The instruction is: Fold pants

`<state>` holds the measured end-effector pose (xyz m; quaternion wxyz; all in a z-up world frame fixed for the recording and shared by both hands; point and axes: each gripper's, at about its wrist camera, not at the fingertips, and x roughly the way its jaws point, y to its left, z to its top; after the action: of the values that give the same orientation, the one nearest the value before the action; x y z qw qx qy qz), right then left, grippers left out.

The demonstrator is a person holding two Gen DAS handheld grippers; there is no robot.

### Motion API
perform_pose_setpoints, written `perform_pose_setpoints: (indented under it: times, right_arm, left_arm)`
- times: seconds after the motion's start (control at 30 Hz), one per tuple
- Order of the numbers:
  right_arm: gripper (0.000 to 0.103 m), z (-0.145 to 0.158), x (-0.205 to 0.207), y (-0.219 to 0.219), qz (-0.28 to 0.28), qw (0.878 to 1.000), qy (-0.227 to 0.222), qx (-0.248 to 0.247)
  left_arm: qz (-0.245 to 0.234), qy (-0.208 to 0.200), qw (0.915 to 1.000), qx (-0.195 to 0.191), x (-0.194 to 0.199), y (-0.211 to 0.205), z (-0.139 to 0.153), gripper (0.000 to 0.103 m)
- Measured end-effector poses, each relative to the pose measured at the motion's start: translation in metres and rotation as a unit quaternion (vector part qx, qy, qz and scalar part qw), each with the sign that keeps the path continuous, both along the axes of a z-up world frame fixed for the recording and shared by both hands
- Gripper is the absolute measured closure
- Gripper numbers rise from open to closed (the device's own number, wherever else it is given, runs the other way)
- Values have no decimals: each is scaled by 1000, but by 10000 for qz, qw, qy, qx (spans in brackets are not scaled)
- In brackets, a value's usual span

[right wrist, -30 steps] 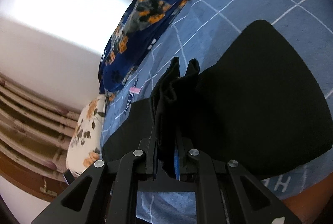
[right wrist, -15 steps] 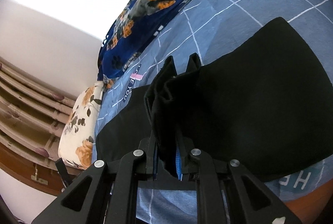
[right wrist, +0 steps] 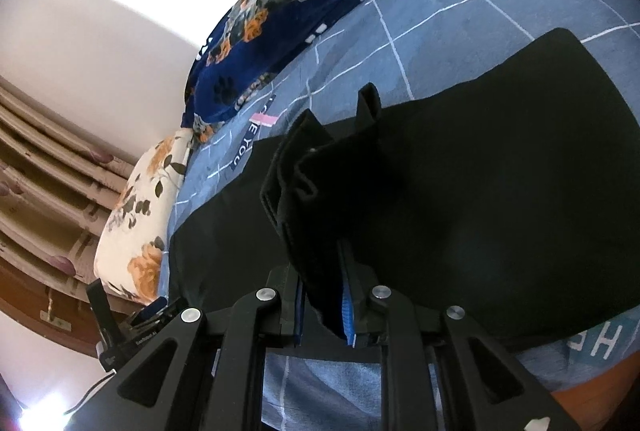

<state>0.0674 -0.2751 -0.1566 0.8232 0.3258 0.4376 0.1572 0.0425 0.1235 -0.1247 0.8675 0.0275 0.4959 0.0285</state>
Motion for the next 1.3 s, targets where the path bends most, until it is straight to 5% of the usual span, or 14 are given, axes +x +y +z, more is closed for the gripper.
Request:
perform_pose_setpoints:
  times: [0.9,1.17,1.3]
  right_arm:
    - [73,-12,3,33,446,9989,113,-65]
    - [48,-16,5,38,675,9967,190,416]
    - [46,-20,6,35,872,9874,227,1302]
  left_arm:
    - [-98,104,9999,75,0,-4,-7,9]
    - [-95,108,9999,71,0,-5,-7,9]
    - [-97,107,9999,75,0,-5,-7,9]
